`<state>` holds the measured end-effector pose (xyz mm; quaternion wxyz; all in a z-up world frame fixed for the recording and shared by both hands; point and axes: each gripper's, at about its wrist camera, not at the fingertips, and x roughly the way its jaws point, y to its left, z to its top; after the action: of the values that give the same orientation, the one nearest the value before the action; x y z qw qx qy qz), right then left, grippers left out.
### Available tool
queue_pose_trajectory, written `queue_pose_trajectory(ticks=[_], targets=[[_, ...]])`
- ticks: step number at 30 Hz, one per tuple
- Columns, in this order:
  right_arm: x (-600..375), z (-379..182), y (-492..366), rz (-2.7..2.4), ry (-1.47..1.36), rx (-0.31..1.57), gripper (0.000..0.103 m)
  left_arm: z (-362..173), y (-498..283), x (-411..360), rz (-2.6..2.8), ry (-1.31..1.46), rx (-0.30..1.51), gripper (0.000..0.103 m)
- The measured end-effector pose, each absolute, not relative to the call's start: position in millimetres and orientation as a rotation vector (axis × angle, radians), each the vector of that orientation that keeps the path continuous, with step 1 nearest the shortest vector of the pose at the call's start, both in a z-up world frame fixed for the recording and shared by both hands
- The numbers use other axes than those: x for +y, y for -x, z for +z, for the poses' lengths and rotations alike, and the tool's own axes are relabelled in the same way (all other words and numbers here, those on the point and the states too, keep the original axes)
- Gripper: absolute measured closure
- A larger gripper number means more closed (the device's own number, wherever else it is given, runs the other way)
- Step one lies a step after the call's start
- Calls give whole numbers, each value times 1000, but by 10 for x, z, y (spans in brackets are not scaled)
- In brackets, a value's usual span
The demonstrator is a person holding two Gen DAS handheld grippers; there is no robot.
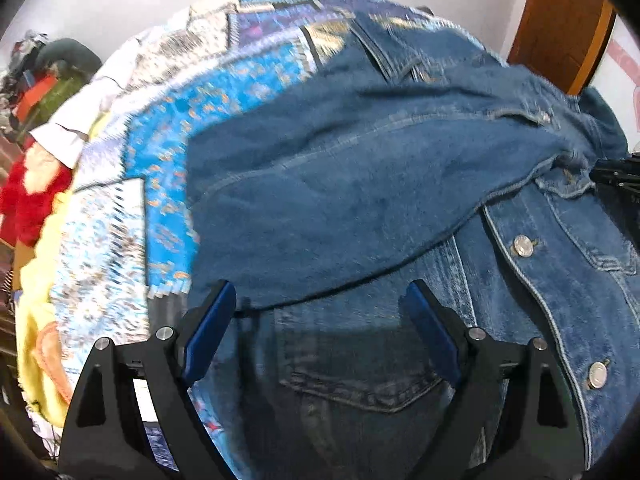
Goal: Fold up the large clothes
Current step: 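Fold the held sleeve across the jacket body toward the first sleeve with the right tool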
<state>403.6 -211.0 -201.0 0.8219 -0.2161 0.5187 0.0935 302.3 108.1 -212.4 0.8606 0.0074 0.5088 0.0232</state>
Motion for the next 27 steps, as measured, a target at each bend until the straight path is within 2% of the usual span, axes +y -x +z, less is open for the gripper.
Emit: queue_pose_trajectory(ticks=[6,10,15,16,17,18,19,20,27], targets=[[-2058,-1753,-4270,306,272,1078,90,-1952,-3037,1342,88,68,1031,16],[-1912,-2154,-4554,234,424,1116,90,-2018,-3099,1430,89,128,1049,16],[-1813,-2173,-4539,194,519,1027,89,-2082,-3126,1406,90,109,1063,16],[-1760,-2181,-4473,178,571,1004,87,-2095,-3151,1406,94,100,1068,16],[-1734,-2194,-4463,160,604,984,77,-2098,-3175,1405,97,99,1069,16],[-1716,-2204,-4456,122,646,947,59,-2093,-3187,1406,95,105,1066,16],[-1737,-2210,-4455,96,673,920,50,-2088,-3197,1407,93,111,1063,16],[-1774,-2201,-4463,85,670,905,45,-2076,-3210,1403,90,120,1059,16],[-2109,-1797,-4579,250,319,987,43,-2038,-3244,1355,85,97,1049,16]])
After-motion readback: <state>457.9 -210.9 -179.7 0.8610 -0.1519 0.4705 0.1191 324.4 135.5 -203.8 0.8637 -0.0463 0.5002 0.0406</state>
